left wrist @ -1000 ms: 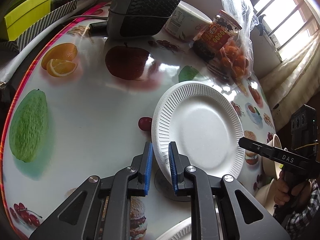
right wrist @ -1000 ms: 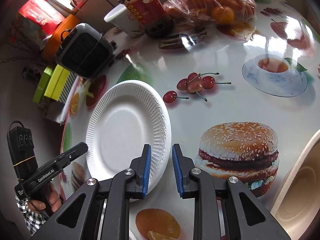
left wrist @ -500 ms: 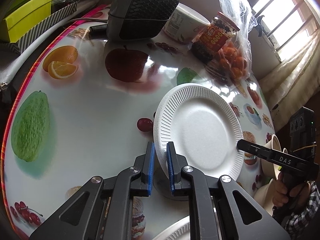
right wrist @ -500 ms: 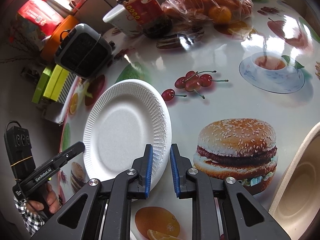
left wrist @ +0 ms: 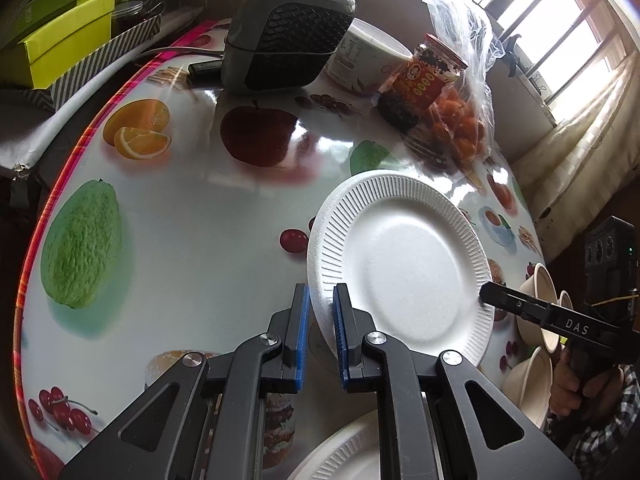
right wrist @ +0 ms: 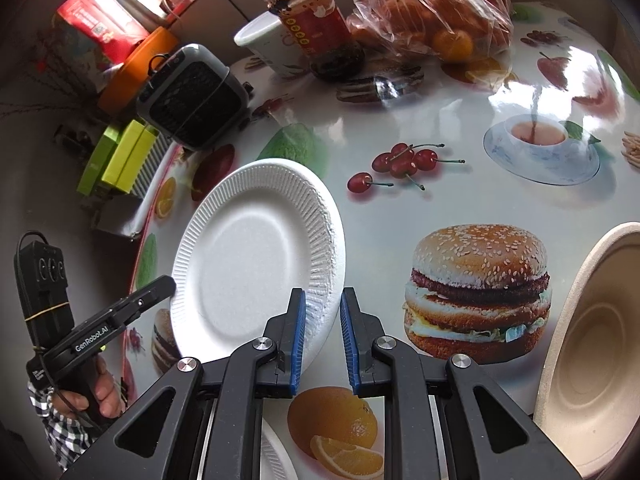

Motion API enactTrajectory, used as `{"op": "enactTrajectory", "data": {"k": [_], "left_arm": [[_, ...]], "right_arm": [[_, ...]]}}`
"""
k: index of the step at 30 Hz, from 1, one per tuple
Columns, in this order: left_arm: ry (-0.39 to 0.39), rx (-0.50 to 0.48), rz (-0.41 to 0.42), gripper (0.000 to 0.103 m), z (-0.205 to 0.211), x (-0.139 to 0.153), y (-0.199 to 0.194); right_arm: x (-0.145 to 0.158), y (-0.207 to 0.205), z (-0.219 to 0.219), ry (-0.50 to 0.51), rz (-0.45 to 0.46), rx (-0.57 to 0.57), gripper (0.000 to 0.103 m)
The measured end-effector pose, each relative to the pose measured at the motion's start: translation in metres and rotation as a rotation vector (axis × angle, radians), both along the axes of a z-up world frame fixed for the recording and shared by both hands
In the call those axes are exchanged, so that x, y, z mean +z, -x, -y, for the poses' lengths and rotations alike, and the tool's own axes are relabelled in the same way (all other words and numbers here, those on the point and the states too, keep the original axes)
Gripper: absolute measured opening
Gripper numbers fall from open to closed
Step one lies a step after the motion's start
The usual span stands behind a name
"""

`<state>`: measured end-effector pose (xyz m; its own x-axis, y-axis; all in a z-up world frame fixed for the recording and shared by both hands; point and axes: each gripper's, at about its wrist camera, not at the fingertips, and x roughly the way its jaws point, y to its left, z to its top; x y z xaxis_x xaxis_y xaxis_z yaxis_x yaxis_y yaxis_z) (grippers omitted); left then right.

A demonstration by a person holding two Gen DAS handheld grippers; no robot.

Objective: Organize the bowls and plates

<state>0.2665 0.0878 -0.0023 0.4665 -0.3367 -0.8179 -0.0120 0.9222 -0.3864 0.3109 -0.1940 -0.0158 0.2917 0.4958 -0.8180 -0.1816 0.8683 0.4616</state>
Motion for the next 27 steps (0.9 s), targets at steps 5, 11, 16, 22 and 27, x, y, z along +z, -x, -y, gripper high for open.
{"op": "enactTrajectory", "data": {"k": [5, 11, 16, 22, 27], "left_arm": [[0.002, 0.000, 0.014, 0.012, -0.001, 0.007, 0.010], [0.004, -0.006, 0.030, 0.012, -0.003, 0.015, 0.024], [0.007, -0.006, 0.039, 0.012, -0.005, 0.020, 0.037], [0.003, -0.007, 0.052, 0.012, -0.008, 0.025, 0.058], [-0.003, -0.012, 0.056, 0.012, -0.010, 0.025, 0.077]], "right_arm": [[0.006, 0.012, -0.001, -0.005, 0.011, 0.004, 0.017], [0.015, 0.030, -0.002, -0.006, 0.026, 0.012, 0.017], [0.021, 0.047, -0.004, -0.010, 0.036, 0.021, 0.017], [0.026, 0.069, -0.007, -0.016, 0.046, 0.036, 0.017], [0.028, 0.089, -0.009, -0.019, 0.051, 0.050, 0.017]]}}
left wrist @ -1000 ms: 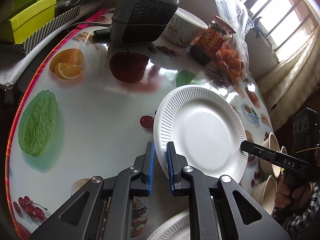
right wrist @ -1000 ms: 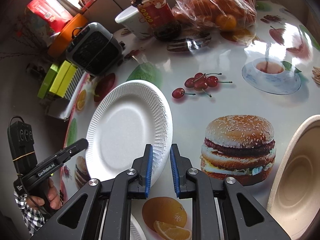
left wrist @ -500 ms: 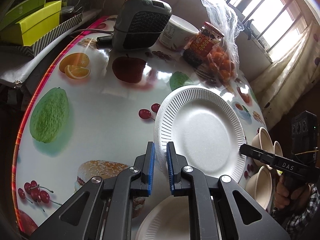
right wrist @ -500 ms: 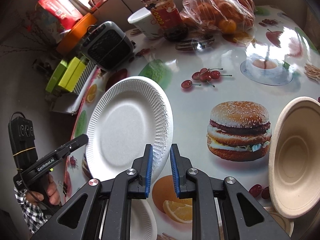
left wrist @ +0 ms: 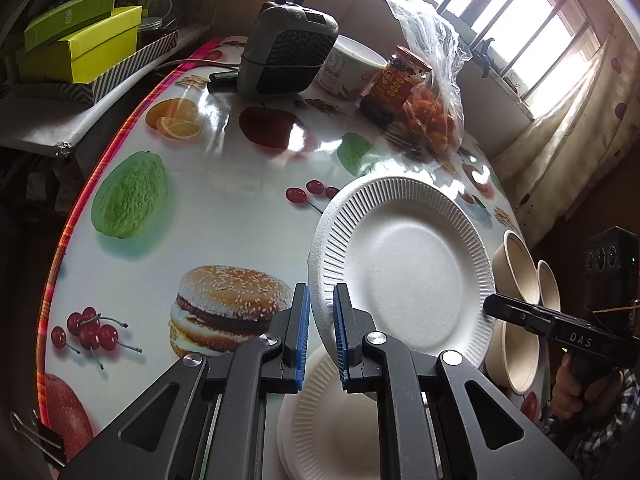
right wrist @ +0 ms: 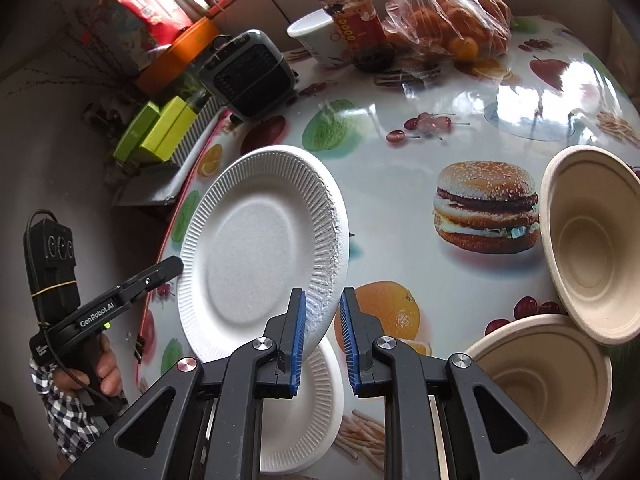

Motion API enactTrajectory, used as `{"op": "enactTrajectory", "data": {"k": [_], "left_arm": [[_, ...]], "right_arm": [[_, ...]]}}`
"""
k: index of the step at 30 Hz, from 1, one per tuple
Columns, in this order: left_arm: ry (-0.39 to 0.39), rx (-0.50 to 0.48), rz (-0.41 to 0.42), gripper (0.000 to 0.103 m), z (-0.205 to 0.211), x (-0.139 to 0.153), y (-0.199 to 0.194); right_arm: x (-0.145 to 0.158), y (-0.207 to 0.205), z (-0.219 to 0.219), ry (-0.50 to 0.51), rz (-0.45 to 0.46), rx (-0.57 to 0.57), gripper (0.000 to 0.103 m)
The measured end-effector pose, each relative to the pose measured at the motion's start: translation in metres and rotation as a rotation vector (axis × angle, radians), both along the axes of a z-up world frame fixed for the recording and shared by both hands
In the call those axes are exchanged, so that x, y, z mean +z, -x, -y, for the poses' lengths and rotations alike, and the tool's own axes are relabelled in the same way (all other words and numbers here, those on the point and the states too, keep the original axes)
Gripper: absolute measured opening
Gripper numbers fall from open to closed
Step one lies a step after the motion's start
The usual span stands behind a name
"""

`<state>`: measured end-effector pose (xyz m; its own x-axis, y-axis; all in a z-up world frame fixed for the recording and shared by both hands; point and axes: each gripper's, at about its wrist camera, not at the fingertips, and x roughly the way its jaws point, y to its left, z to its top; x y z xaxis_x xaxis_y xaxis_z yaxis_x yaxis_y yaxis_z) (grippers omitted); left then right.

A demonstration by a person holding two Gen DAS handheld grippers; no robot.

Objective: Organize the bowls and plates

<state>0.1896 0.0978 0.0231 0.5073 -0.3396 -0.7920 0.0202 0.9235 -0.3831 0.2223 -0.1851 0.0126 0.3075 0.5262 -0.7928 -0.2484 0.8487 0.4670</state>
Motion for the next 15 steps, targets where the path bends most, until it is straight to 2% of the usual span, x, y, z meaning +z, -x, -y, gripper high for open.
{"op": "enactTrajectory", "data": {"k": [15], "left_arm": [[-0.014, -0.006, 0.000, 0.012, -0.004, -0.005, 0.047]], "right_arm": [[-0.005, 0.047, -0.004, -0.014, -0.005, 0.024, 0.017]]}}
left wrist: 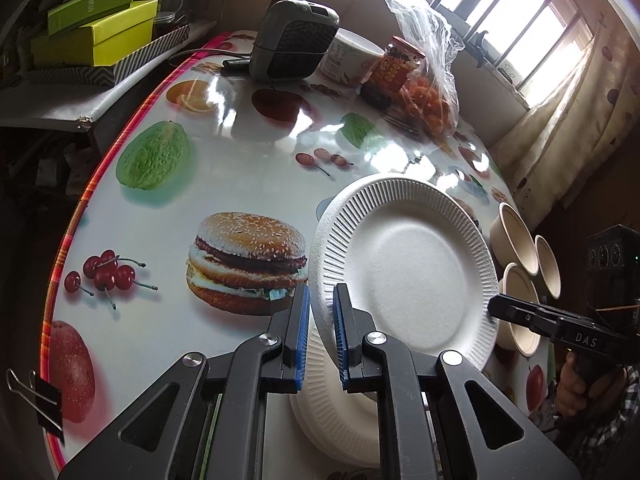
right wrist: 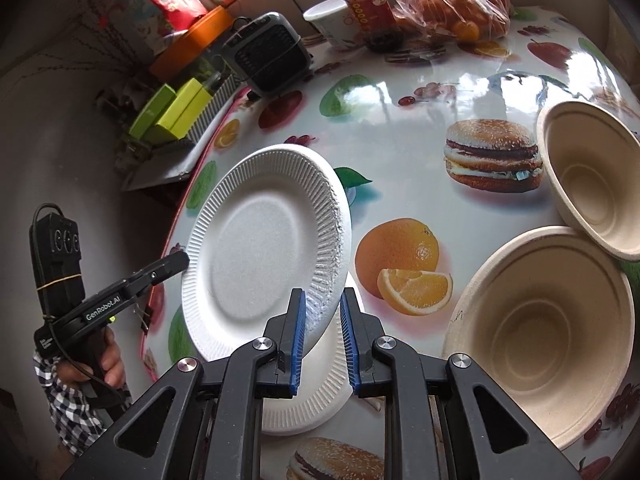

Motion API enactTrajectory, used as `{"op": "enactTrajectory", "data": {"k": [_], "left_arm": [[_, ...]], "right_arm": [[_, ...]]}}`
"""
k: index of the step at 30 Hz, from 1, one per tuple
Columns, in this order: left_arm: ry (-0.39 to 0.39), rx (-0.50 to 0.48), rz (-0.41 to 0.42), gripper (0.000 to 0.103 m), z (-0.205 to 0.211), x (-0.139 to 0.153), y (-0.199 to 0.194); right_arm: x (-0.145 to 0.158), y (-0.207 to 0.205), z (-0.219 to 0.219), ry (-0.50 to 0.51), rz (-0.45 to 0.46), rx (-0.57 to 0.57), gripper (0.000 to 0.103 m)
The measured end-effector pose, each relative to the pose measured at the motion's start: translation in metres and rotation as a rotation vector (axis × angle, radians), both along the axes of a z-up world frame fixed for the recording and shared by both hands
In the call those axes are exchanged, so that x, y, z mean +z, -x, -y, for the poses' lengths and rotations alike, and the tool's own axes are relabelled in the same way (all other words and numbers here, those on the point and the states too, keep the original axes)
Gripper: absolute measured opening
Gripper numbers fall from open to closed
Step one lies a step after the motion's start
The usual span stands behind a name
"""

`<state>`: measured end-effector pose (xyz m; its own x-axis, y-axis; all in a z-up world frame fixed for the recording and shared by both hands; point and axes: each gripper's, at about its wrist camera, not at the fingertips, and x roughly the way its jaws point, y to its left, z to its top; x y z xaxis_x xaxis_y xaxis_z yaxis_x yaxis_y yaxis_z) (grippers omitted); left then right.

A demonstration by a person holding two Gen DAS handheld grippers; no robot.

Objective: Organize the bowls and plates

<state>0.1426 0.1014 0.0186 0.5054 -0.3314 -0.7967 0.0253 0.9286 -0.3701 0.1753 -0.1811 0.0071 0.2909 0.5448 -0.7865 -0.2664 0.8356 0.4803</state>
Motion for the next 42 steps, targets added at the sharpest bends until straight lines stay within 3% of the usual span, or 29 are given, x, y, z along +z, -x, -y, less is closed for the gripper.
{"op": "enactTrajectory", "data": {"k": [42], "left_arm": [[-0.020, -0.018, -0.054, 0.012, 0.002, -0.027, 0.043]], "right_arm": [[-0.035, 0.040, -0.006, 0.042, -0.054, 0.027, 0.019]]}}
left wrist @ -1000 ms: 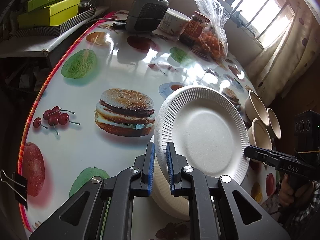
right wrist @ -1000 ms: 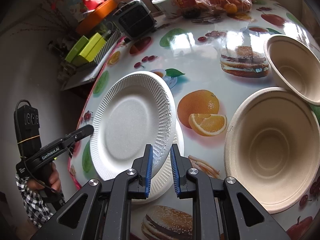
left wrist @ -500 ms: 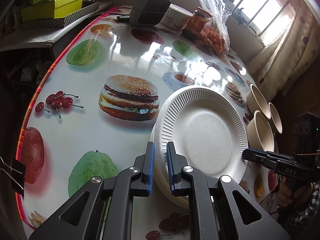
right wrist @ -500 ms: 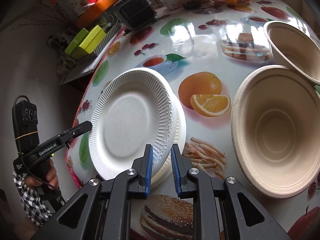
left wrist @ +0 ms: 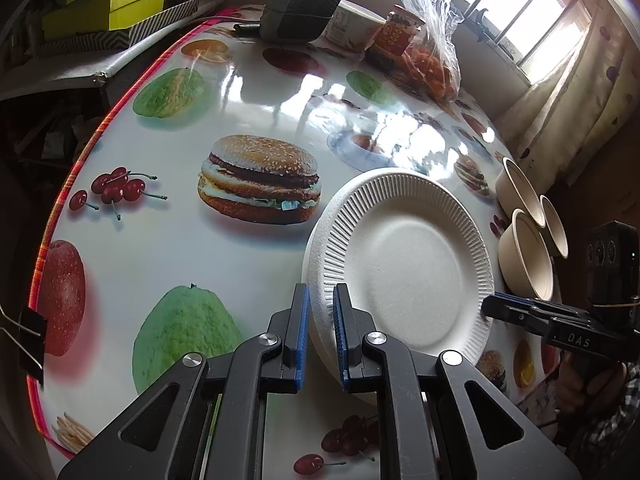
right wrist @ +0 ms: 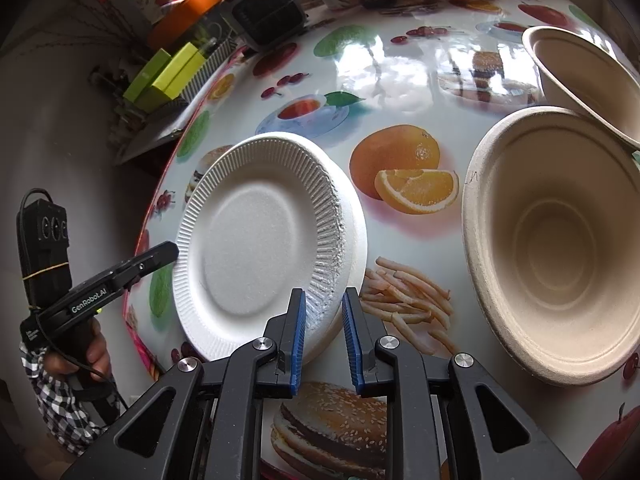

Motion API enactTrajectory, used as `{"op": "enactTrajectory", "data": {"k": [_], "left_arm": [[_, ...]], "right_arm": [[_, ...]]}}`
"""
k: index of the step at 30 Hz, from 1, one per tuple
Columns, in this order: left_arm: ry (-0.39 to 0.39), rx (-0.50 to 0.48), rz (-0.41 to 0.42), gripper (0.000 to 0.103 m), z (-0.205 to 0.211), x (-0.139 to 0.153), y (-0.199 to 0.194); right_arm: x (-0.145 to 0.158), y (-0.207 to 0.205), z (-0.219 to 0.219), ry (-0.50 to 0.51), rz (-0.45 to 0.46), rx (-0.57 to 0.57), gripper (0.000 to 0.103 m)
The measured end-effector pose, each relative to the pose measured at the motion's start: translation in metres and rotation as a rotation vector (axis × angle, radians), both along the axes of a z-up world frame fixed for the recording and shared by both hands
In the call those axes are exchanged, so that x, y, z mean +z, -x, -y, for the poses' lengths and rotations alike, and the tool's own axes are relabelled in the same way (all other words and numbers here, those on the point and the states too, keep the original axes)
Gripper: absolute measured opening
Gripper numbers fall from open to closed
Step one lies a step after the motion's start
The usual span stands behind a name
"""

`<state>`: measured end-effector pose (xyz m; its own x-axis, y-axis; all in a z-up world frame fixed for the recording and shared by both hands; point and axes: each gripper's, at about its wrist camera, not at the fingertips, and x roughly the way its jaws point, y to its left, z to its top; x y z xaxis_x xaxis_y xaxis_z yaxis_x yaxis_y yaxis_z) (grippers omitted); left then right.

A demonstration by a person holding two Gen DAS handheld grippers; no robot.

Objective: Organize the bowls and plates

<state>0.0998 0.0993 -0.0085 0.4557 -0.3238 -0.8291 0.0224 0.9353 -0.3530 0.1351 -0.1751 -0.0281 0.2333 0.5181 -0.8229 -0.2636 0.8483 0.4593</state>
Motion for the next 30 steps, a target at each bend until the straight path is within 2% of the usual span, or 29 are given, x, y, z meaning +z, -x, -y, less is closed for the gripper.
{"op": "enactTrajectory", "data": {"k": [30], "left_arm": [[0.000, 0.000, 0.001, 0.013, -0.0014, 0.0002, 0.0008]], "right_arm": [[0.0005, 0.0003, -0.0008, 0.011, 0.008, 0.002, 0.020]]}}
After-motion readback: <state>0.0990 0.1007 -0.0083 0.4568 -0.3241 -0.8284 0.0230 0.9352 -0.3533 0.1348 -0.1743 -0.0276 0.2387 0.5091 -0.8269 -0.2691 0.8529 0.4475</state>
